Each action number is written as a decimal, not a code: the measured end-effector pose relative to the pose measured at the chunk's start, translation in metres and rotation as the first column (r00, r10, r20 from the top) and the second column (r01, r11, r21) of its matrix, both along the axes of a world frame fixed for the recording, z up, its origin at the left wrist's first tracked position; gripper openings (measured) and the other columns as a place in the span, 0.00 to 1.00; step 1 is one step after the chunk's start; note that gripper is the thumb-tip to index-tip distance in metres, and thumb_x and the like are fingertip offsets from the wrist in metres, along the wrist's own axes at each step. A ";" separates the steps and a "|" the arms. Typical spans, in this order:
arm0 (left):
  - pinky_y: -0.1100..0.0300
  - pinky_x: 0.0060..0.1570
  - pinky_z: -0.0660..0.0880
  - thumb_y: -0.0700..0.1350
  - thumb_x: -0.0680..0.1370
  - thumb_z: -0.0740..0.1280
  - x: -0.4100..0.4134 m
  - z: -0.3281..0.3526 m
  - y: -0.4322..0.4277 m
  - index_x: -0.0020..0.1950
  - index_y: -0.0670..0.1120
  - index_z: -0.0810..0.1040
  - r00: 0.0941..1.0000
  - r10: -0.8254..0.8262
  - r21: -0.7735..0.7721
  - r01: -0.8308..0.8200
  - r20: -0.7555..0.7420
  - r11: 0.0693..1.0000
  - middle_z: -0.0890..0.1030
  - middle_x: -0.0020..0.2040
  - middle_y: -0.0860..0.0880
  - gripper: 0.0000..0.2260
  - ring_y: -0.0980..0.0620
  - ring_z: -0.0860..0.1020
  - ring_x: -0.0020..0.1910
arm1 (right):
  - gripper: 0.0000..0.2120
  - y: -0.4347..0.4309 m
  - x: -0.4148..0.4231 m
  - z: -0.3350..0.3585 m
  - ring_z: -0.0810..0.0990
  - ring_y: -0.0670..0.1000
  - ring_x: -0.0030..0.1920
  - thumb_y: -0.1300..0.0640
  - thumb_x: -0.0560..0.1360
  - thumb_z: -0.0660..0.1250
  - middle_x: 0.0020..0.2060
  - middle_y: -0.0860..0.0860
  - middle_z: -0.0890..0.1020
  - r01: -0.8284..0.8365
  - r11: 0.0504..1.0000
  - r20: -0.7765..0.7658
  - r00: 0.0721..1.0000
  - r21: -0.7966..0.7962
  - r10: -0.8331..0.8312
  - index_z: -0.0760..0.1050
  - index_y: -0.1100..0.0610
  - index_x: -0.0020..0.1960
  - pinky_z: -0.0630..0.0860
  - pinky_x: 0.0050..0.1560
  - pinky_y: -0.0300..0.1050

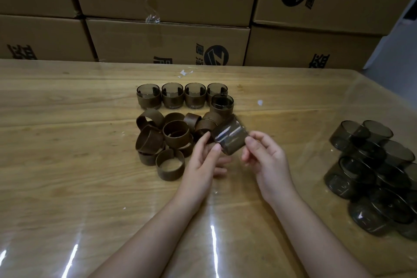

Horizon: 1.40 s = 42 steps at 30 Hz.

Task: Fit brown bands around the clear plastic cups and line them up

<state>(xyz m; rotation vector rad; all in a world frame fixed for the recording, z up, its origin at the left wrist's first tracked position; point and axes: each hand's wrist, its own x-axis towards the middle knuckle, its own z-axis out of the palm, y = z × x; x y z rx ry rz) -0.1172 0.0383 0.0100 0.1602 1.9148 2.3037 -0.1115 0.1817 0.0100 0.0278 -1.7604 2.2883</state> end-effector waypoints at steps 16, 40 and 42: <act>0.64 0.33 0.76 0.65 0.77 0.52 -0.010 -0.008 -0.008 0.57 0.46 0.80 0.998 -0.046 0.214 0.034 0.050 0.976 0.84 0.43 0.40 0.28 0.50 0.81 0.31 | 0.20 -0.011 0.001 -0.005 0.71 0.42 0.66 0.47 0.77 0.58 0.66 0.43 0.73 0.188 0.783 -0.291 0.957 0.593 -0.009 0.68 0.47 0.69 0.69 0.63 0.36; 0.65 0.39 0.77 0.49 0.68 0.69 -0.004 -0.010 -0.004 0.67 0.51 0.71 0.981 0.114 0.097 -0.099 -0.158 0.990 0.80 0.50 0.50 0.27 0.59 0.80 0.45 | 0.20 -0.007 -0.001 -0.012 0.65 0.45 0.73 0.46 0.78 0.58 0.69 0.51 0.73 0.285 0.701 -0.336 0.939 0.654 -0.069 0.66 0.42 0.70 0.60 0.70 0.34; 0.66 0.38 0.76 0.49 0.68 0.69 -0.003 -0.011 -0.004 0.64 0.53 0.73 0.984 0.079 0.066 -0.069 -0.162 0.995 0.80 0.48 0.51 0.24 0.61 0.80 0.44 | 0.20 -0.006 -0.002 -0.011 0.64 0.43 0.73 0.45 0.78 0.57 0.69 0.50 0.72 0.264 0.719 -0.311 0.948 0.643 -0.070 0.66 0.41 0.70 0.60 0.69 0.32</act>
